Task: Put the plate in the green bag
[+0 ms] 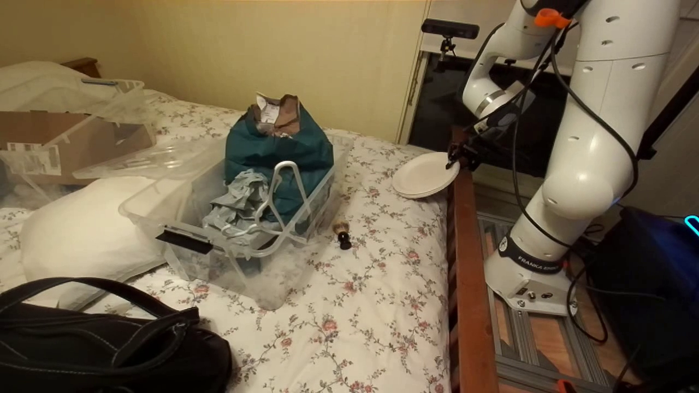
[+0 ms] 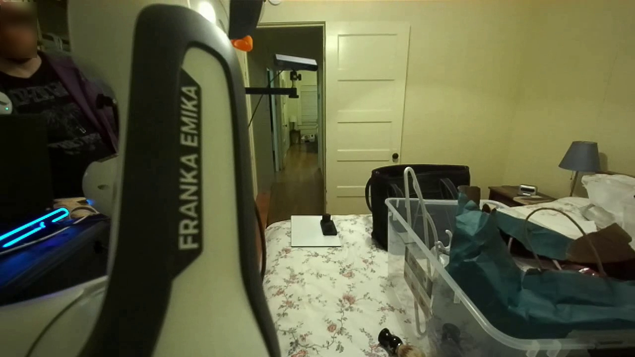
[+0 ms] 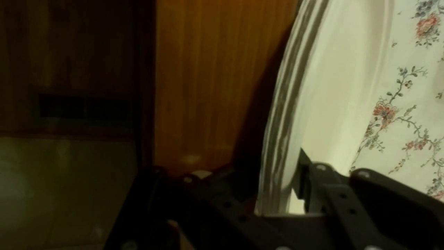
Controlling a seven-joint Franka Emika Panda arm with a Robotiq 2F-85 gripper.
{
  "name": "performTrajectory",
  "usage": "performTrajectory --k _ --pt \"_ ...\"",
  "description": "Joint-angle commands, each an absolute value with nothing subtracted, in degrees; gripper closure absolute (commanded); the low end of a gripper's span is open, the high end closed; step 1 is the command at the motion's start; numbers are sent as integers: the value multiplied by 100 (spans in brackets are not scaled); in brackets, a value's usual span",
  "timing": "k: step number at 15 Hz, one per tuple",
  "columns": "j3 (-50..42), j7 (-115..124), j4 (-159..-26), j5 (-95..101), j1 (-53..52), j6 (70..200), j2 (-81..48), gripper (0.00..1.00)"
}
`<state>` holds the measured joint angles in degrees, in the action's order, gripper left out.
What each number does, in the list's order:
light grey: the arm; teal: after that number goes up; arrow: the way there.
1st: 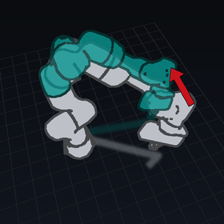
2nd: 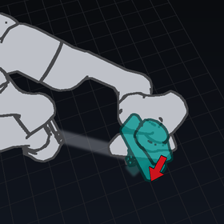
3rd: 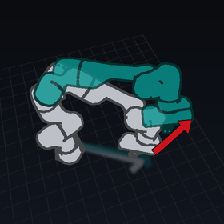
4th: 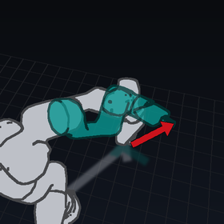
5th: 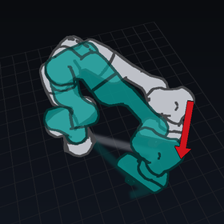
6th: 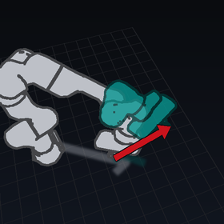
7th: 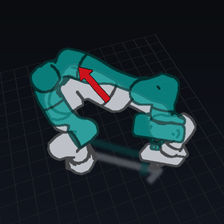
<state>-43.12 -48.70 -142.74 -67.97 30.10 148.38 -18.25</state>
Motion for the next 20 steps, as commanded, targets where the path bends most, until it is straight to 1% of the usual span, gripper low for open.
performTrajectory --k 1,2,3,4,7,10,16,20 --pt "-4055 -4824 -14117 -6683 3312 14642 -1762 96" --pt "-4082 -4689 -14162 -6508 3303 14594 -1607 99" --pt "-4097 -4625 -14204 -6364 3300 14567 -1466 100" --pt "-4132 -4475 -14245 -6164 3267 14510 -1359 95" --pt "-4235 -3993 -14446 -5378 3207 14108 -778 95" --pt "-4294 -3490 -14566 -4610 3220 13557 -91 97" --pt "-4605 -2617 -14586 -2419 3440 11041 1050 98" --pt "-4644 -2389 -14542 -1889 3486 9383 1716 99"
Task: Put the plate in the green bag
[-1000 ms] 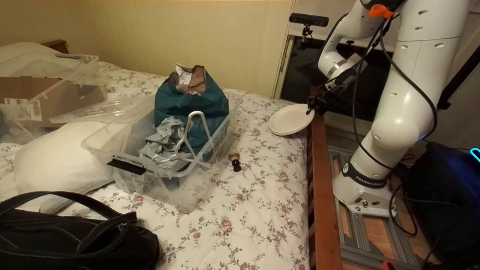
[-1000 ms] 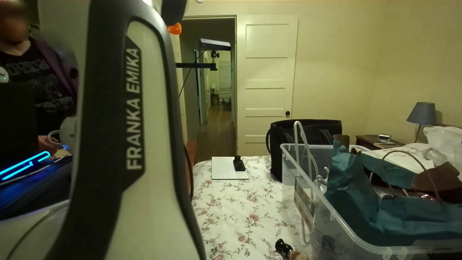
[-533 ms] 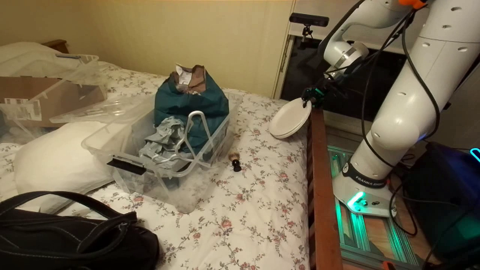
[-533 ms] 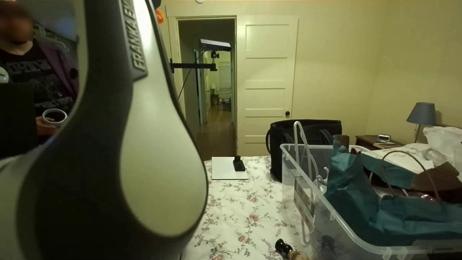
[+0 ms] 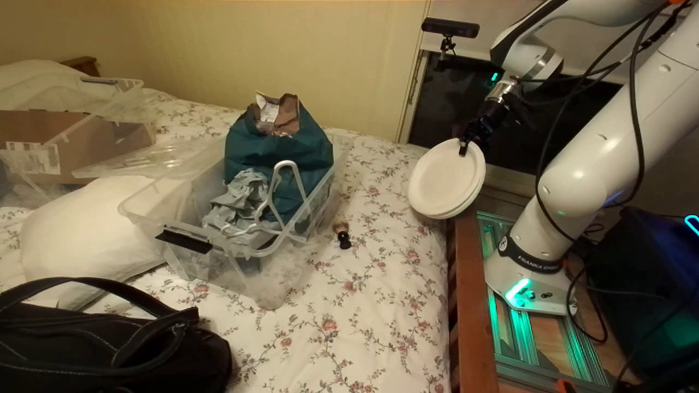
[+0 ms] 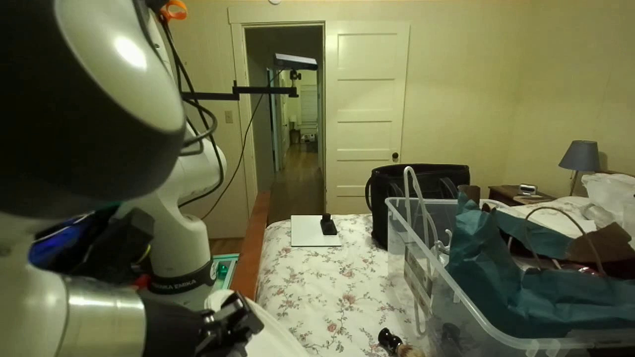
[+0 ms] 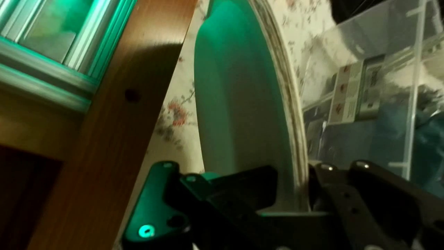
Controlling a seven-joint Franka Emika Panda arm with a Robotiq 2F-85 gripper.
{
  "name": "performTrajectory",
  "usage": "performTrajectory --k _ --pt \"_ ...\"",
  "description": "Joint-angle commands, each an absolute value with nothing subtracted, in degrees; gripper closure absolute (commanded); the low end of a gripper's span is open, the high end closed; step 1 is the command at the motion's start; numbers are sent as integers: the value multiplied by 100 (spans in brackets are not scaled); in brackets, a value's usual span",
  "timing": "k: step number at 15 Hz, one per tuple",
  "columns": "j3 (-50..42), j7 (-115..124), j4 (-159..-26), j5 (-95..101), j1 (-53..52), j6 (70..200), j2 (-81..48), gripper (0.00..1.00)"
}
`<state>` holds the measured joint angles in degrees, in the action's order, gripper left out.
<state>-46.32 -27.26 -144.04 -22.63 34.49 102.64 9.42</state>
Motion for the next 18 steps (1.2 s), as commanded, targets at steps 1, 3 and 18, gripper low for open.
performTrajectory --k 1,3,18 --pt "-4617 -2329 -14554 -1886 3483 9057 1892 99" --pt "-4504 -2264 -14644 -1938 3473 8543 2303 99" --pt "-1888 -1084 -15841 -4976 2975 9133 4639 100"
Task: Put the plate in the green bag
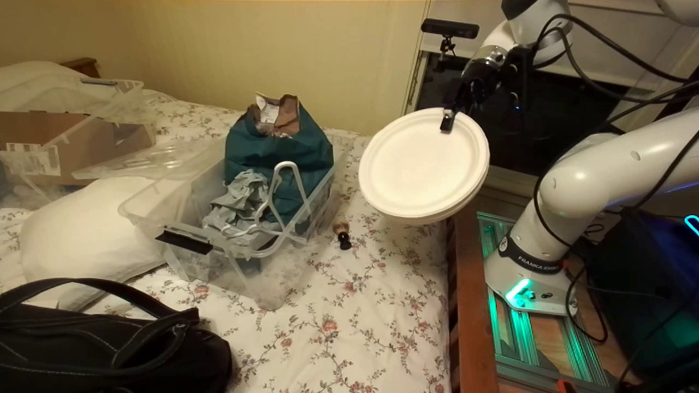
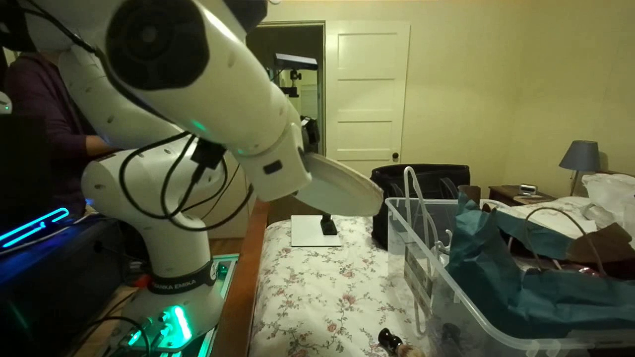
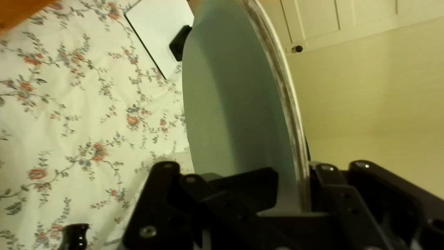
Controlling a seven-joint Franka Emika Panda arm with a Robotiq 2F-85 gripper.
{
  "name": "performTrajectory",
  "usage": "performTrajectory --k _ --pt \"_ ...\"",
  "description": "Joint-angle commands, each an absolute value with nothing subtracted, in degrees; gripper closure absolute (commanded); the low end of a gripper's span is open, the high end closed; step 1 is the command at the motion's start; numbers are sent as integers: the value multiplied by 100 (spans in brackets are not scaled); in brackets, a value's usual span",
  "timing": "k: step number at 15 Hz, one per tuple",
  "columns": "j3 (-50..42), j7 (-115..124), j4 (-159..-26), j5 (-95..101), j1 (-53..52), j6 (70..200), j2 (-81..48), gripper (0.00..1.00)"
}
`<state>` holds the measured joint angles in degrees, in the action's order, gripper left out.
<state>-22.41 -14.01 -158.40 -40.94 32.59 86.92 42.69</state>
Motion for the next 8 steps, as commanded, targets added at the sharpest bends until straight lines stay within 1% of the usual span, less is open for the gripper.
performTrajectory --k 1,3,4,6,8 --pt "-1737 -1078 -15812 -5334 2866 9453 4623 100" --pt "-1401 -1002 -15794 -5842 2691 10144 4513 100" --pt "-1680 -1152 -15792 -5396 2731 9790 4477 100" --pt "-1503 -1084 -15791 -5579 2594 10124 4469 100" --pt "-1491 -1066 -15791 -5582 2586 10148 4469 100"
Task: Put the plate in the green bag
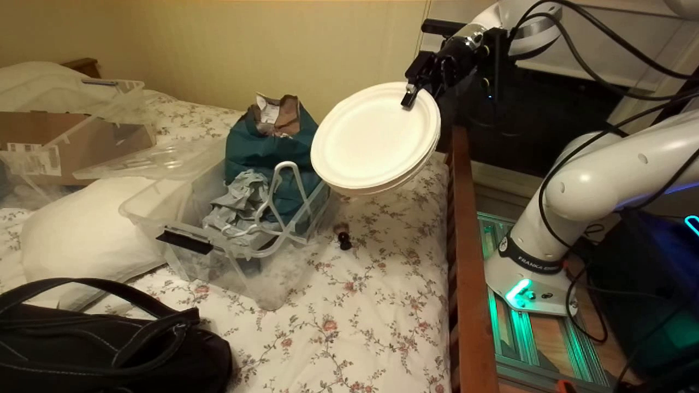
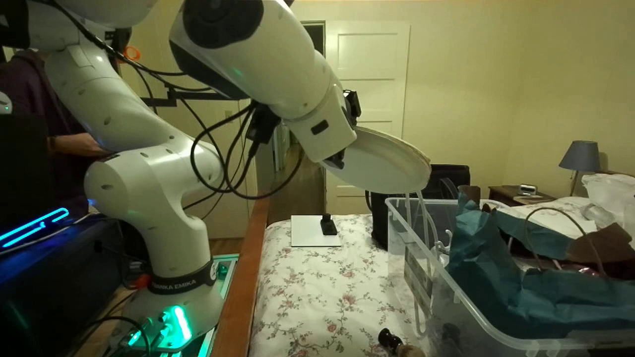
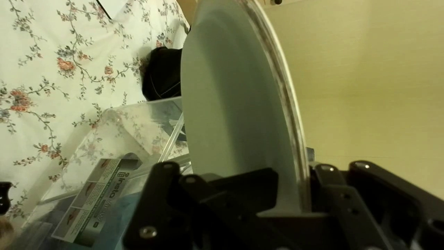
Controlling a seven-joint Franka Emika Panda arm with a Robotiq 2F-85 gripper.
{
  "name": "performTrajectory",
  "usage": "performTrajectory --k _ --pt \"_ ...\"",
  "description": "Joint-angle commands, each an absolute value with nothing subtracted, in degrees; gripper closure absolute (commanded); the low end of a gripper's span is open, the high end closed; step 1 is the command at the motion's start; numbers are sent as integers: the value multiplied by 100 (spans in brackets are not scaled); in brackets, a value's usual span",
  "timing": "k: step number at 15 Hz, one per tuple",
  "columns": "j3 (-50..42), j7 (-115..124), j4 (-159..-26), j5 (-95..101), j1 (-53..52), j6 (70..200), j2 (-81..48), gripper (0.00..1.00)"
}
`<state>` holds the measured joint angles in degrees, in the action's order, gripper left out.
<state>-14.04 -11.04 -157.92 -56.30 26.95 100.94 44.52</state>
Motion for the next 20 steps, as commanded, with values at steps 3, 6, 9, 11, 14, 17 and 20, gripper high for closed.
performTrajectory --k 3,6,9,11,14,17,20 --pt "-1568 -1293 -15718 -6096 2512 10616 4269 100" --pt "-1493 -1795 -15517 -7265 2155 11512 3957 100" --pt "-1403 -2452 -15197 -8478 1819 12148 3555 100" --pt "-1304 -3172 -14970 -9152 1763 12589 3231 100" --pt "-1190 -4228 -14714 -9968 1827 13052 2758 100" --pt "-1078 -5111 -14556 -10545 1856 13336 2397 100" --pt "-871 -6004 -14459 -11119 1817 13689 2134 100"
